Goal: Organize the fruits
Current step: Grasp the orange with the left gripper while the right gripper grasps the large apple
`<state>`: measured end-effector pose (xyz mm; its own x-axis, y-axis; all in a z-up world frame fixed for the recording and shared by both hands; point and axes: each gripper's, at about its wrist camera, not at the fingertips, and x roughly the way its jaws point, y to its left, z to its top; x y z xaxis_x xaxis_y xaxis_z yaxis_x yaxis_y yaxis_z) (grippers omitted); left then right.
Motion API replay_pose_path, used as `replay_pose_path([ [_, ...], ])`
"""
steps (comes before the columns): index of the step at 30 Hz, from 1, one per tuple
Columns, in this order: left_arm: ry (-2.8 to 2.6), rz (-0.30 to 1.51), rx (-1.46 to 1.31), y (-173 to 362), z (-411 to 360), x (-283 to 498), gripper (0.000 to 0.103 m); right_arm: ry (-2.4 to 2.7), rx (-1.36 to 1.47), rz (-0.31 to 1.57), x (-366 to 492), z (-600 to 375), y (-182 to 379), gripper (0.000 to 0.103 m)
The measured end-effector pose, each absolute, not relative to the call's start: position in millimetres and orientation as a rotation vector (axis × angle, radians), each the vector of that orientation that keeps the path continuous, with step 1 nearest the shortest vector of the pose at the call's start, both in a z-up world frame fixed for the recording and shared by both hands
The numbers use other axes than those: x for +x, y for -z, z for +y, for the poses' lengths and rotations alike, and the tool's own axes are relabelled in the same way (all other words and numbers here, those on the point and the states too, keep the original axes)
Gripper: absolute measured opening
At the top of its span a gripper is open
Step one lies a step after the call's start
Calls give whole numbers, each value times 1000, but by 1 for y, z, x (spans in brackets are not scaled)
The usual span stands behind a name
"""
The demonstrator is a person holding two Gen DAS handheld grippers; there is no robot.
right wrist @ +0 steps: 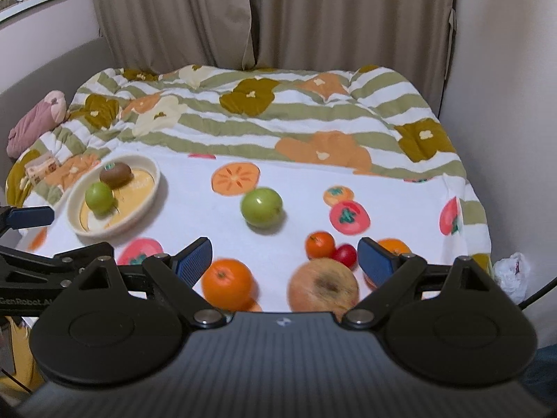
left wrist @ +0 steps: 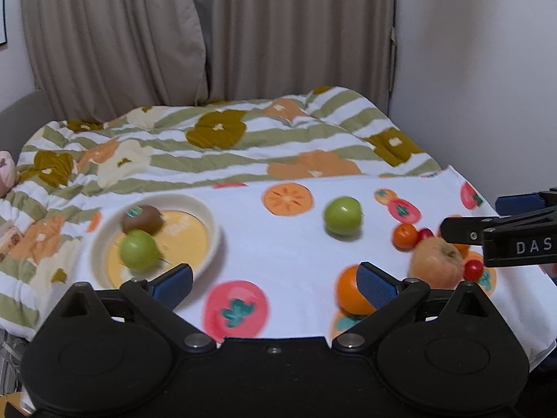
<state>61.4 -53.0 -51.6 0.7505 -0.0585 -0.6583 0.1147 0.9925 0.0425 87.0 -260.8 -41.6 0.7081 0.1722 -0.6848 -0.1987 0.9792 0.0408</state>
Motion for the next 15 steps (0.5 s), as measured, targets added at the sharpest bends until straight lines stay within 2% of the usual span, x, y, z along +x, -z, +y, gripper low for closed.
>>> replay_pose_path([
  [15, 208, 729, 173, 118, -115, 82, 99, -212, 10, 784, 99, -298, 99, 103],
])
